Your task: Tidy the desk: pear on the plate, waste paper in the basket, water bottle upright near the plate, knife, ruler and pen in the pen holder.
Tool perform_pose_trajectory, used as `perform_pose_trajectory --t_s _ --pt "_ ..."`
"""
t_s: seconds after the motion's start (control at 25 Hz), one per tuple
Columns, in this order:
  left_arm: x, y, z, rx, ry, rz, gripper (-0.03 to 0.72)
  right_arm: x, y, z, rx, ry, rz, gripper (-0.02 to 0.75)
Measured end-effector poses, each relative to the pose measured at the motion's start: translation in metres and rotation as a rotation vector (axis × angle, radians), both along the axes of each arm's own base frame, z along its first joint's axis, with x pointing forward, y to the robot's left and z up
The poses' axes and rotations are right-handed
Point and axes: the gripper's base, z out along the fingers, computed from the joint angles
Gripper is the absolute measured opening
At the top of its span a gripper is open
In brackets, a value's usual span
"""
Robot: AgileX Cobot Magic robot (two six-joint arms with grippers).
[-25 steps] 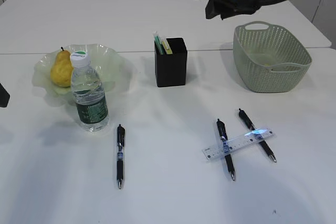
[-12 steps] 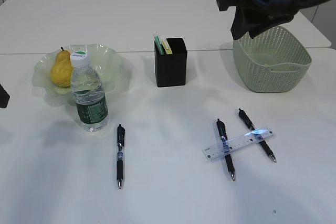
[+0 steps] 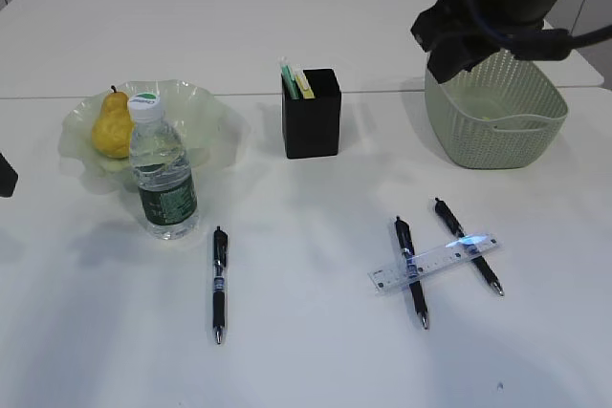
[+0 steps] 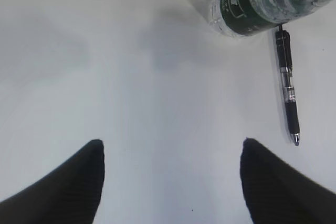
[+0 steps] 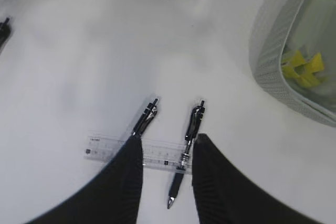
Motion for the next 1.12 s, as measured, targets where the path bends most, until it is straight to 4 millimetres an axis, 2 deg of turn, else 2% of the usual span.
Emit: perform_pose_trajectory --t_s 0.36,0.64,0.84,1.04,1.12 --pt "0.002 0.000 0.001 0.002 -0.022 0.006 0.573 -0.004 -0.007 -0.013 -0.210 0.042 0.269 0.243" --pt "0.002 0.000 0.001 0.002 -0.026 0.007 0.573 0.006 -0.005 -0.032 -0.297 0.079 0.421 0.243" --pt "0.002 0.000 0.001 0.002 -0.028 0.007 0.573 0.012 -0.006 -0.043 -0.351 0.104 0.454 0.243" --pt "0.003 0.000 0.001 0.002 -0.034 0.009 0.573 0.013 -0.006 -0.044 -0.369 0.103 0.470 0.243" --pt "0.003 0.000 0.001 0.002 -0.034 0.009 0.573 0.012 -0.005 -0.044 -0.369 0.100 0.530 0.243"
